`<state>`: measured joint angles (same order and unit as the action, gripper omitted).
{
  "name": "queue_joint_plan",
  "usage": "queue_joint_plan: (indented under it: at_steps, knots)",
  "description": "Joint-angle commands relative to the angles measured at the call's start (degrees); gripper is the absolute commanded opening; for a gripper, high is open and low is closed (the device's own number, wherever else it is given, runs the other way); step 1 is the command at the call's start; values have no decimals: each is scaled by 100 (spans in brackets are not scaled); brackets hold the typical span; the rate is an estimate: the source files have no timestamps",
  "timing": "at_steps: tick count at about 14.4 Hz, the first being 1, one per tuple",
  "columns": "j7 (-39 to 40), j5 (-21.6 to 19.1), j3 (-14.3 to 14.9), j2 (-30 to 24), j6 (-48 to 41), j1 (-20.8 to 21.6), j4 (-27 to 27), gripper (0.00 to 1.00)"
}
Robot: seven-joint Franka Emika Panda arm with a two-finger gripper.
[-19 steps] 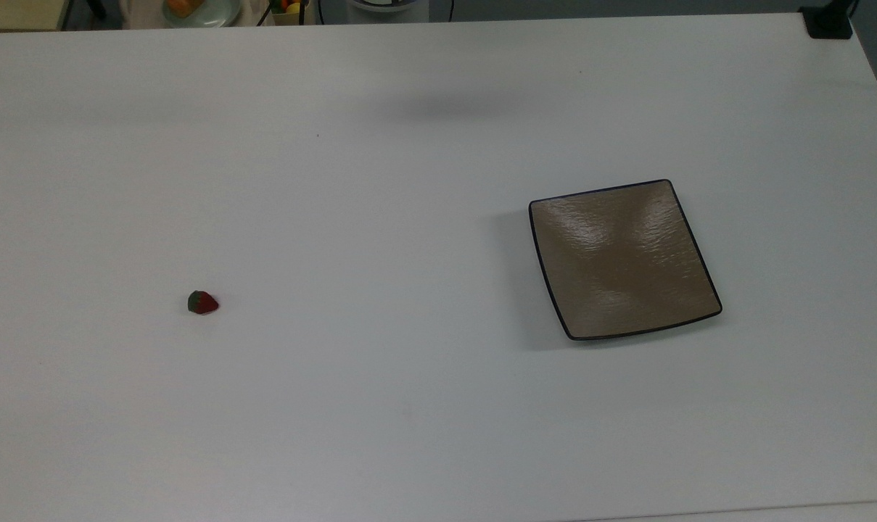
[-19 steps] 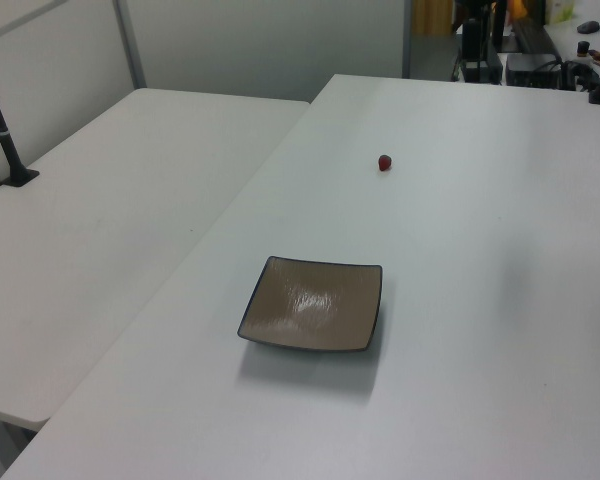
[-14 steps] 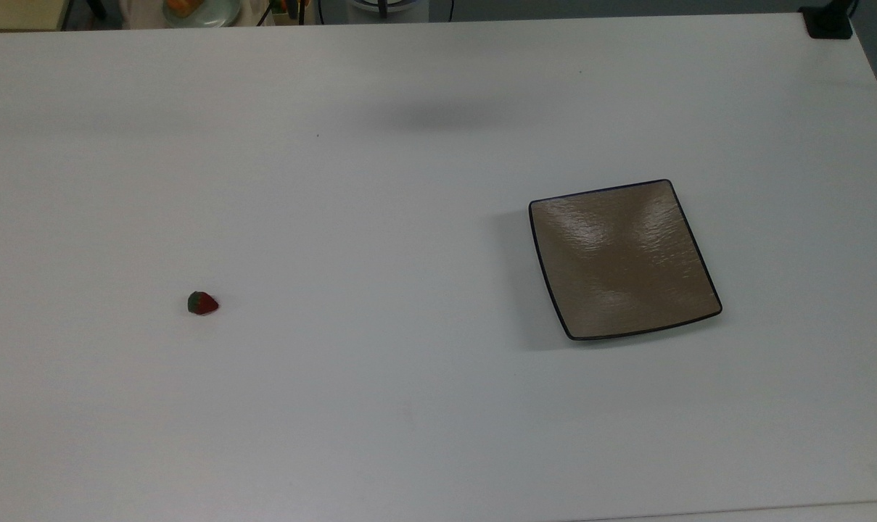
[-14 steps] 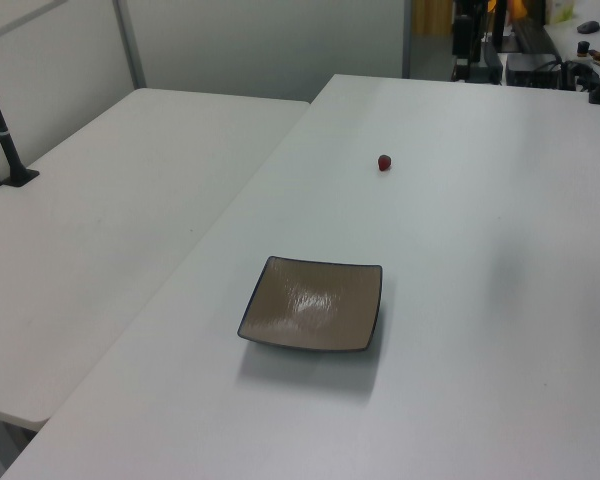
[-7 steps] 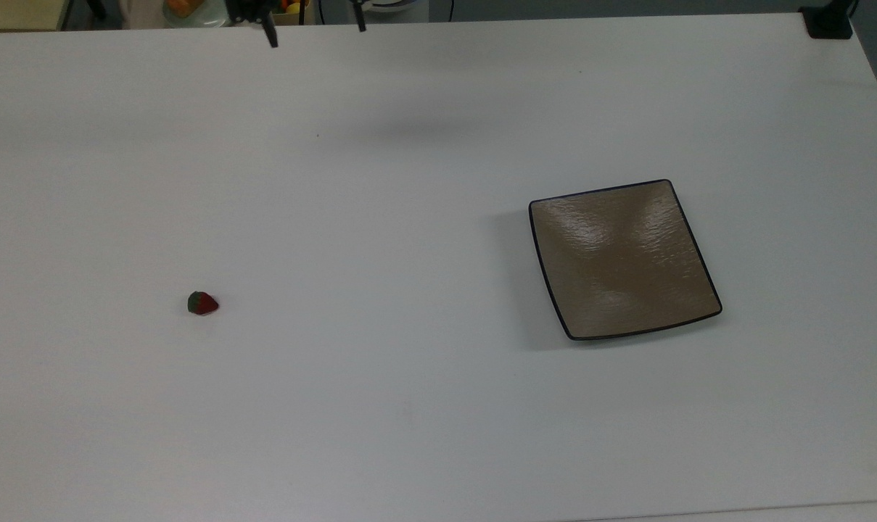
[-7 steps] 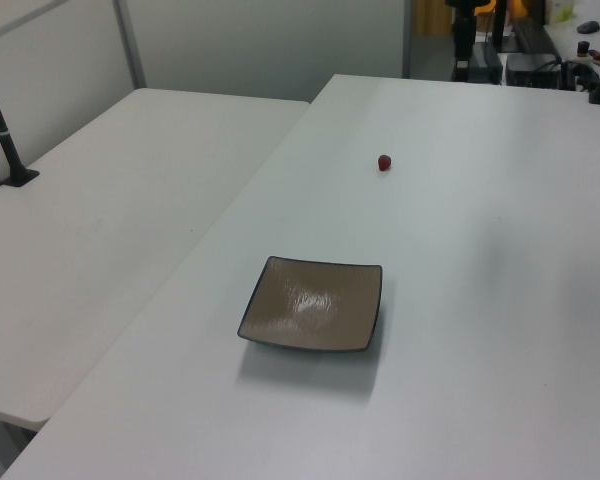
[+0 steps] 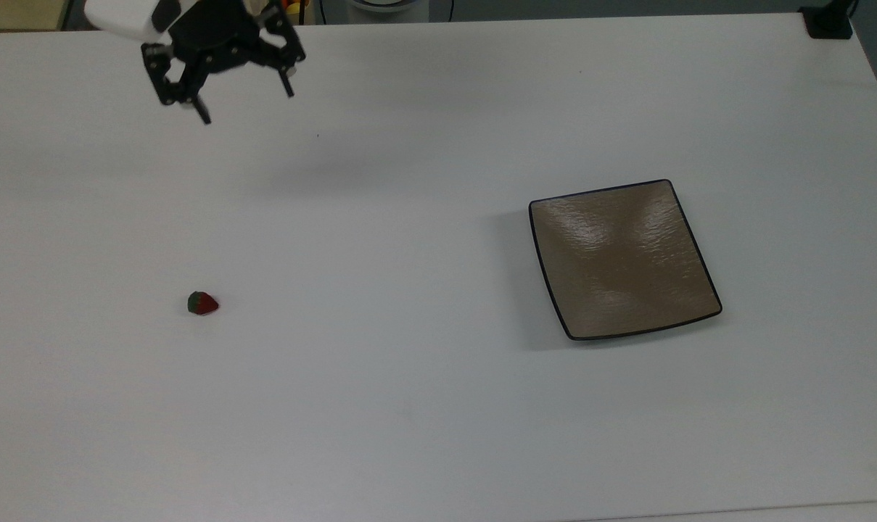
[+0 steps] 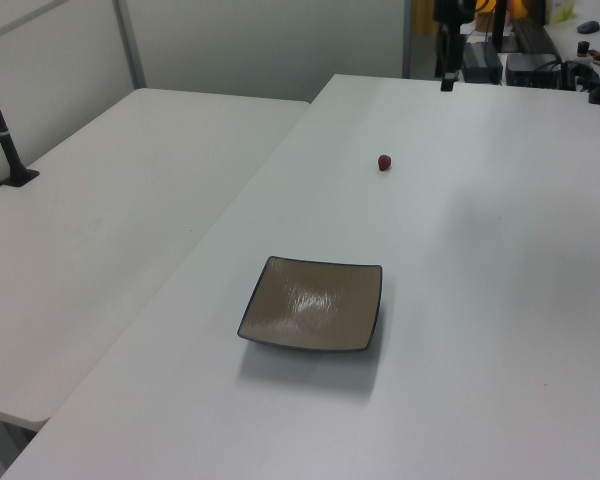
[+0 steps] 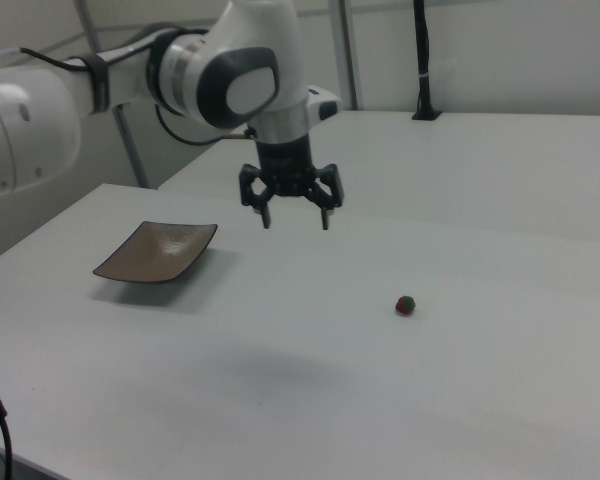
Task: Strawberries on a ceramic plate
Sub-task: 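Move the open gripper over the red strawberry and descend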
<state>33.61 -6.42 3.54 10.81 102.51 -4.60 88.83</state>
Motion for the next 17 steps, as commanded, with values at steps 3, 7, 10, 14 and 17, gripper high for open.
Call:
queue_joint_plan:
  at_steps: [3, 7, 10, 14, 17]
  knots:
    - [85, 272, 15, 746, 1199, -435, -33, 100]
    - [102, 273, 6, 1265, 2166, -516, -33, 100]
    - [128, 282, 6, 1634, 2738, -533, -33, 100]
    - [137, 335, -20, 2021, 3398, -516, -24, 100]
    - [146, 344, -38, 2258, 3784, -463, -24, 100]
